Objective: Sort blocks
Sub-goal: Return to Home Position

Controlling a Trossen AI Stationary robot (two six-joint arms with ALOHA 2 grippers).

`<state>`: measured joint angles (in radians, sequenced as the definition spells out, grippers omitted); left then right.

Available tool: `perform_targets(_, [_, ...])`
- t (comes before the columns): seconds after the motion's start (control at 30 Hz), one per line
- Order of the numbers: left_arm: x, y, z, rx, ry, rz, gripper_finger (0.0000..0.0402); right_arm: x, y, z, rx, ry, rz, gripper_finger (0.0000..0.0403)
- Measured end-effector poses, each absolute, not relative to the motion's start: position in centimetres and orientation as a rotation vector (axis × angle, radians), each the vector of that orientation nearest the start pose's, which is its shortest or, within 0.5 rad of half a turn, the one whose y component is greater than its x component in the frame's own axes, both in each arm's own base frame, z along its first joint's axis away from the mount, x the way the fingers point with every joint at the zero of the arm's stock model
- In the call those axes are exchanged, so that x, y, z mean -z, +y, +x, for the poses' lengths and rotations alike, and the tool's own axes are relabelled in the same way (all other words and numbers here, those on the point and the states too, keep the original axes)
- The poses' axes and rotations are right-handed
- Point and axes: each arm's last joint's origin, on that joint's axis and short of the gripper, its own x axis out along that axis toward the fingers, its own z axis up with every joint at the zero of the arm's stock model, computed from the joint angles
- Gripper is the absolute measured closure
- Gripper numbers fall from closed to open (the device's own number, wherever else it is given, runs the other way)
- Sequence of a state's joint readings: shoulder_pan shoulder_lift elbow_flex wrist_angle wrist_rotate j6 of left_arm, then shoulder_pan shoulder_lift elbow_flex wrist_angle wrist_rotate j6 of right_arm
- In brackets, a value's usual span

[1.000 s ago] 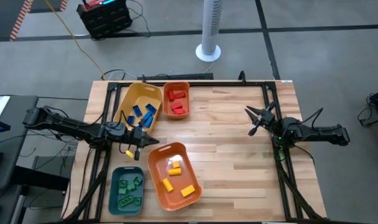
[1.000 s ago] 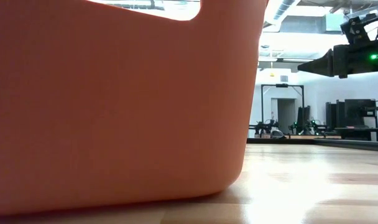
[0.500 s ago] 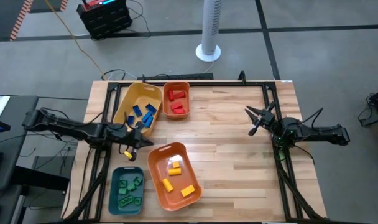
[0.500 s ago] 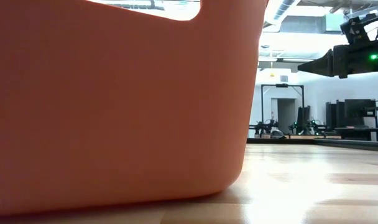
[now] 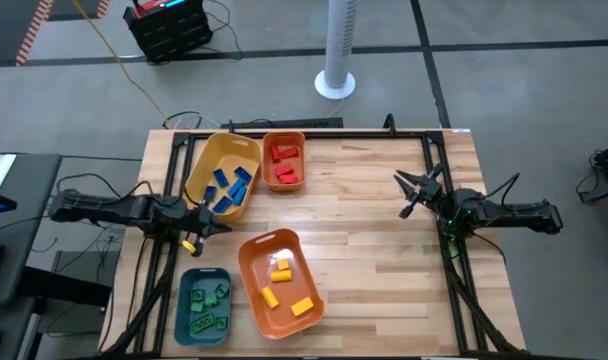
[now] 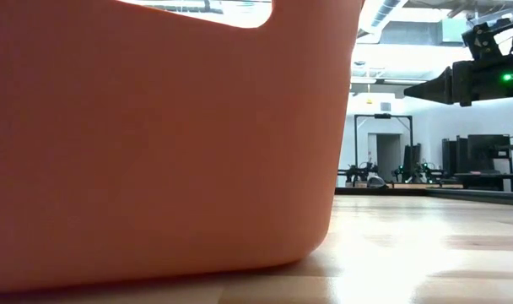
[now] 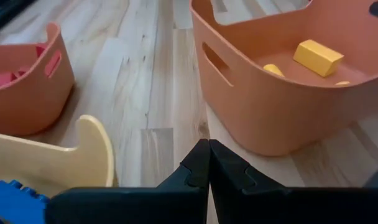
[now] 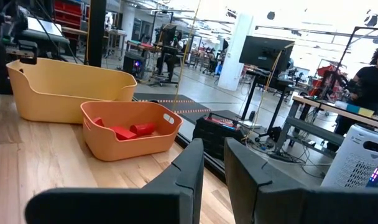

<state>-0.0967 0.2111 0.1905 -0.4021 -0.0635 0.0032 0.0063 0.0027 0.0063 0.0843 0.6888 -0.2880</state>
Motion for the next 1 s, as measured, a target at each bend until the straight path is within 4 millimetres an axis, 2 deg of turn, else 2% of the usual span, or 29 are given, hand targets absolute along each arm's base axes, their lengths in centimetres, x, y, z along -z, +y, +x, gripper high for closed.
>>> perform_targets(0.23, [-17.9, -0.6, 8.0, 0.034, 0.264, 0.025, 0.0401, -17.3, -1.8, 9.1, 0.689, 0.015, -0.246, 0.0326])
perform_targets(1.0, [-17.0, -0.6, 8.3, 0.032, 0.294, 0.027, 0.0401, -17.3, -1.8, 9.1, 0.688, 0.010, -0.244, 0.0326])
